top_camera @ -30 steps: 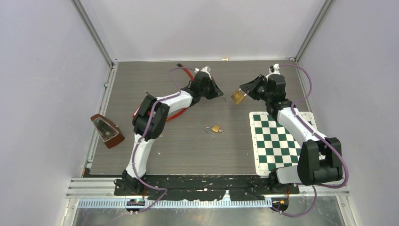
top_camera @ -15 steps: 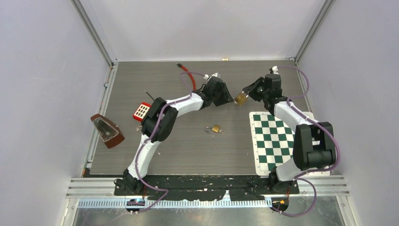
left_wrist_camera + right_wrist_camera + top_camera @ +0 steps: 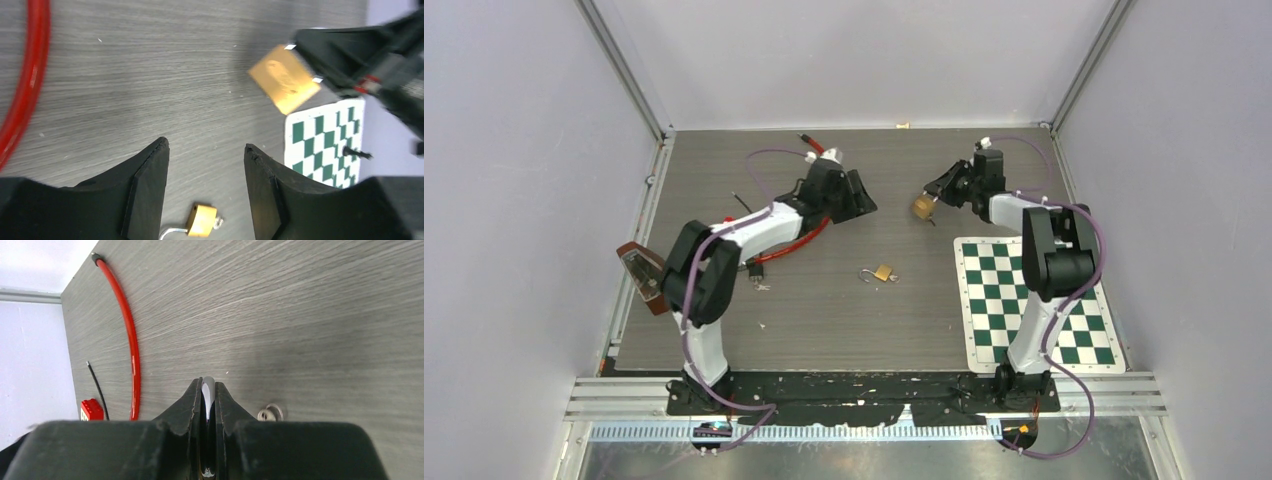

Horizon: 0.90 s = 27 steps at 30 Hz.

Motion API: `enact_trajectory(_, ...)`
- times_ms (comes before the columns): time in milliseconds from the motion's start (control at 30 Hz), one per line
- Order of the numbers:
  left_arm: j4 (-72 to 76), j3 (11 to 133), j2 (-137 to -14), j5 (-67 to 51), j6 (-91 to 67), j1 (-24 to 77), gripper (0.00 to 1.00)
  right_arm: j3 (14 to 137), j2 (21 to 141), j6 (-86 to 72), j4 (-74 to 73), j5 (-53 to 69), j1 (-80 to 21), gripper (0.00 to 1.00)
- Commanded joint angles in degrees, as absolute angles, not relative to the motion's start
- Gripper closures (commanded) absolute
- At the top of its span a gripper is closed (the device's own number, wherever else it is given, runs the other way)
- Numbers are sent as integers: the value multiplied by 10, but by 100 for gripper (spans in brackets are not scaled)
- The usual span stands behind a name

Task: Lock with the key
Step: Place the lock at the center of the board.

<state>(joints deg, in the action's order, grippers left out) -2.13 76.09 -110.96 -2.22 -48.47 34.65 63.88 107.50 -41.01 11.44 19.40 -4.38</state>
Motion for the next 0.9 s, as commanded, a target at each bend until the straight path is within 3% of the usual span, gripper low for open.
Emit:
enact_trajectory(0, 57, 702, -1015, -128, -431, 298, 45, 706, 1123, -443, 207, 268, -54, 95)
enact_trajectory(233, 11, 626, -886, -141, -312, 277, 45, 731, 1171, -401, 185, 260, -64, 90)
enact_trajectory(433, -26, 577, -774, -73, -232, 251, 40, 760, 1177, -319, 79, 187, -64, 69)
enact_trajectory(533, -43, 567, -731, -30, -197, 237, 37, 766, 1177, -306, 33, 155, -65, 52)
enact_trajectory(667, -37, 555, -687, 19, -174, 219, 20, 768, 1161, -293, 9, 118, -64, 35)
enact_trajectory(767, -29, 554, -667, 45, -173, 206, 7, 779, 1146, -275, -12, 95, -64, 31)
enact_trajectory(867, -22, 558, -654, 70, -176, 196, 0, 787, 1124, -264, -37, 67, -64, 29)
